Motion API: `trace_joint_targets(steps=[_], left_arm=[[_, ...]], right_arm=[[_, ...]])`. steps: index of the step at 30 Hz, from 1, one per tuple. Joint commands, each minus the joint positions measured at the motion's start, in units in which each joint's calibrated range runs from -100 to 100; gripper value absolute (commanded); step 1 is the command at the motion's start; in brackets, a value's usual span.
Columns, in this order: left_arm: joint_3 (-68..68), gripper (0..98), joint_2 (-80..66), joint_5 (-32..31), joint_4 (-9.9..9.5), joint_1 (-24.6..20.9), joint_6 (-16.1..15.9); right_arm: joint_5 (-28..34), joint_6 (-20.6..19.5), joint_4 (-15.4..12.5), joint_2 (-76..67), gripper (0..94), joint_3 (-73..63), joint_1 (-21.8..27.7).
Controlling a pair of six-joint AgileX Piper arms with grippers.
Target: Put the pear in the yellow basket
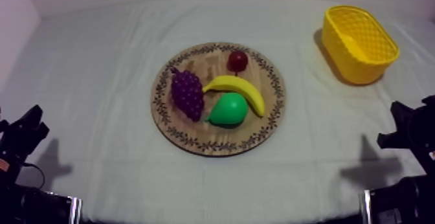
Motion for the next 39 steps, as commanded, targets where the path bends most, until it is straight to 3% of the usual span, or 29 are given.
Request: trace_joint_targets(steps=[1, 13, 21, 31, 39], left_arm=[[-0.05, 0.1, -0.02, 0.01, -0.01, 0.00, 0.00], [-0.05, 0.1, -0.02, 0.01, -0.01, 0.00, 0.00], [-0.05, 0.1, -0.02, 0.01, -0.01, 0.00, 0.00], [-0.05, 0.1, -0.02, 0.01, -0.01, 0.00, 0.00], [-0.05, 0.1, -0.02, 0.01, -0.01, 0.00, 0.00]], right_arm=[[1.16, -3.38, -0.68, -0.13, 0.6, 0.02, 0.18], [3.47, -5.54, -0.07, -0.13, 0.6, -0.62, 0.11], [3.70, -2.87, -2.05, 2.15, 0.5, -4.22, 0.64], [6.72, 2.44, -6.14, 22.95, 0.5, -27.71, 0.50], [16.85, 7.78, -9.65, 41.27, 3.3, -50.76, -1.89]])
